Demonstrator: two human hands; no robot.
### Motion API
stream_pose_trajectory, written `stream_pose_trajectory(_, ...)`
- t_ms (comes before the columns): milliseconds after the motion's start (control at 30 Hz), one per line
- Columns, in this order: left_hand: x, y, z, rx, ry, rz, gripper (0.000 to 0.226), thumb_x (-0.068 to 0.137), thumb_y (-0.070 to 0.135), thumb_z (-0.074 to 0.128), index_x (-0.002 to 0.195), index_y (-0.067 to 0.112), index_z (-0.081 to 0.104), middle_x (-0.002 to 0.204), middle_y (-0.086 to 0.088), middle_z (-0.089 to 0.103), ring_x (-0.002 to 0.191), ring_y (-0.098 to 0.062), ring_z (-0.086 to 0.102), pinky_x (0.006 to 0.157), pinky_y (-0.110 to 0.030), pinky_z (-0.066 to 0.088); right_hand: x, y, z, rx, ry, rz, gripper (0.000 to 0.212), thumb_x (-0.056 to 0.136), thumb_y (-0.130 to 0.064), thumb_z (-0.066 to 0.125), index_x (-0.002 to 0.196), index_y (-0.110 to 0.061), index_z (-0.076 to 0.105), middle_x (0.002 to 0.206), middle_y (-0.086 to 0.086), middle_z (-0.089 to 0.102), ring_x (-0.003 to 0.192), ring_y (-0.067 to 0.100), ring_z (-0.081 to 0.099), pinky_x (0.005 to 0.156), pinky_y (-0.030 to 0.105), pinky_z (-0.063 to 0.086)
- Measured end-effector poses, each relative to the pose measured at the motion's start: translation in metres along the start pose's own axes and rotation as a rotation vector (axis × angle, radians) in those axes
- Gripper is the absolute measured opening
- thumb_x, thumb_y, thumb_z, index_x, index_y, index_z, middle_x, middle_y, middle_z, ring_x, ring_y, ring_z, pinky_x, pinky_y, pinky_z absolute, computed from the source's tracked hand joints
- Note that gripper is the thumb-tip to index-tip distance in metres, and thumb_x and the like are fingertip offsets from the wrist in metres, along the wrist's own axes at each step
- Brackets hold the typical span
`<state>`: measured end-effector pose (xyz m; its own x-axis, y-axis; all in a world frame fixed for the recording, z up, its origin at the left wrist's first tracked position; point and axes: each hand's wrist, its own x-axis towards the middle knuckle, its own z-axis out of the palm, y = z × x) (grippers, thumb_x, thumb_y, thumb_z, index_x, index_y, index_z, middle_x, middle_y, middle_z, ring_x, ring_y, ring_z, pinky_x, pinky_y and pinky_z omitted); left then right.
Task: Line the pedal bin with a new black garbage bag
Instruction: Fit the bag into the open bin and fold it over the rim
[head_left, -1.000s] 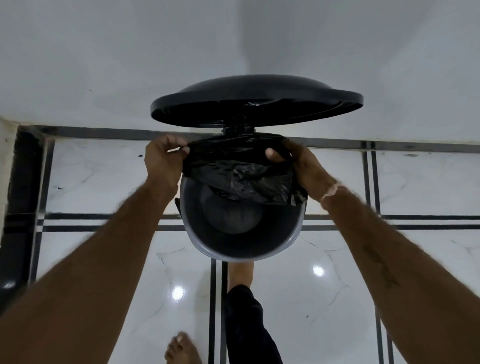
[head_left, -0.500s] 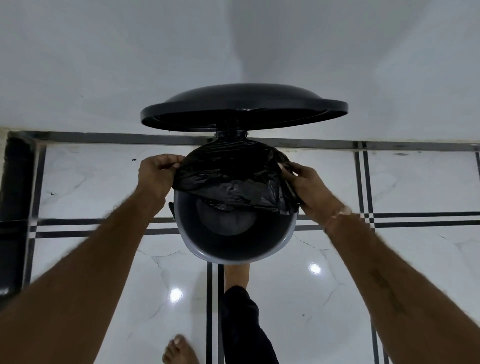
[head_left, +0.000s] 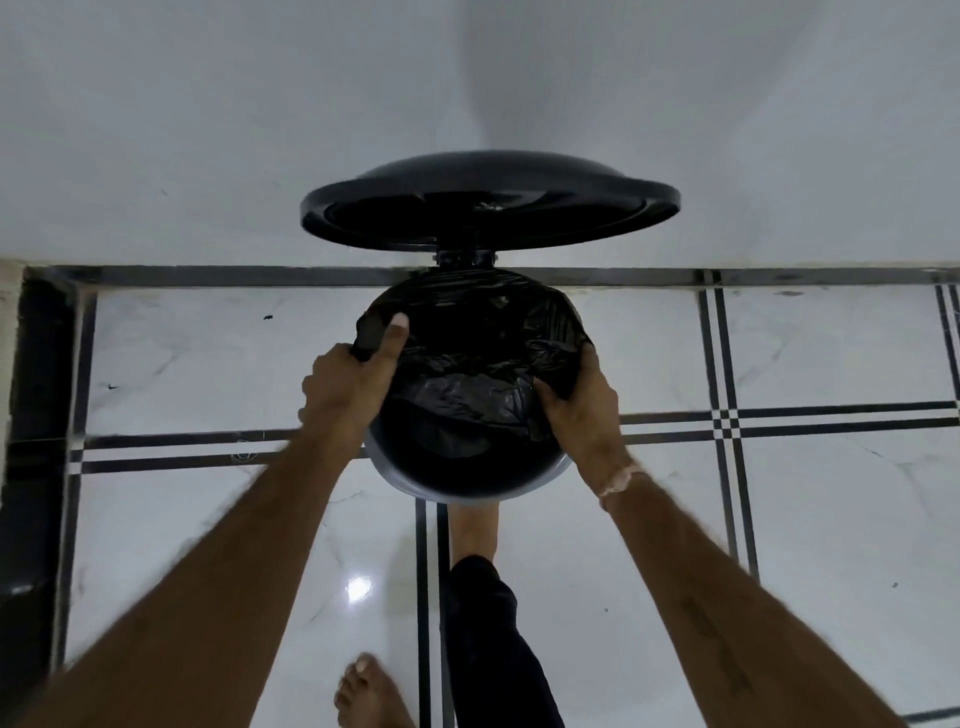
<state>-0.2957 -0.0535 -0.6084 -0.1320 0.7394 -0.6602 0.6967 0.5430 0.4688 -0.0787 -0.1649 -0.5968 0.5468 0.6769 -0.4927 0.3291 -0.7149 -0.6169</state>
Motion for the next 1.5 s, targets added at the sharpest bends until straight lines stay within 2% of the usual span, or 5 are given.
stream_pose_trajectory(300, -0.002, -0.029, 0.000, -0.294, 0.113, 0.075, 0.045, 0.106, 0.033, 0.050, 0.068, 0.009, 0.054, 0.061, -0.003, 0.048, 0.065, -0.027, 0.043, 0.058, -0.029, 0.036, -0.002, 0.007, -0.015, 0.532, -0.106, 0.189, 0.059, 0.084, -0.031, 0.086, 0.135, -0.013, 0.062, 0.121, 0.005, 0.076, 0.108, 0.025, 0.075, 0.077, 0.038, 0.066)
stream_pose_trajectory(467, 0.008, -0.039, -0.008, -0.664, -0.016, -0.153, 0.022, 0.101, 0.026, 0.064, 0.113, 0.010, 0.071, 0.091, -0.003, 0.067, 0.076, -0.018, 0.053, 0.056, -0.026, 0.036, 0.002, 0.009, -0.033, 0.896, -0.177, 0.348, 0.036, 0.097, -0.020, 0.072, 0.130, -0.006, 0.065, 0.108, 0.009, 0.080, 0.086, 0.020, 0.080, 0.066, 0.029, 0.063)
stream_pose_trajectory(933, -0.021, -0.068, 0.004, -0.527, 0.132, 0.317, 0.030, 0.087, -0.017, 0.045, 0.090, 0.011, 0.056, 0.086, 0.004, 0.060, 0.072, -0.014, 0.058, 0.063, -0.027, 0.051, -0.016, 0.031, -0.005, 0.283, 0.183, 0.060, 0.050, 0.088, -0.025, 0.081, 0.133, -0.028, 0.060, 0.084, 0.003, 0.067, 0.081, 0.016, 0.066, 0.076, 0.026, 0.056)
stream_pose_trajectory(1300, -0.030, -0.077, 0.007, -0.400, 0.064, 0.371, 0.028, 0.093, 0.034, 0.067, 0.083, 0.009, 0.076, 0.081, -0.017, 0.071, 0.074, -0.025, 0.069, 0.064, -0.031, 0.057, -0.020, 0.042, -0.011, -0.163, -0.090, -0.253, 0.076, 0.096, -0.009, 0.067, 0.158, -0.041, 0.037, 0.074, -0.023, 0.049, 0.077, 0.009, 0.059, 0.069, 0.013, 0.047)
stream_pose_trajectory(1500, -0.041, -0.094, 0.015, -0.398, 0.009, 0.392, 0.069, 0.096, 0.057, 0.057, 0.068, -0.005, 0.052, 0.063, -0.028, 0.045, 0.063, -0.021, 0.043, 0.059, -0.035, 0.033, -0.015, 0.046, -0.018, -0.075, -0.090, -0.182, 0.015, 0.093, -0.012, 0.074, 0.108, -0.014, 0.071, 0.071, -0.008, 0.061, 0.069, 0.018, 0.063, 0.070, 0.037, 0.053)
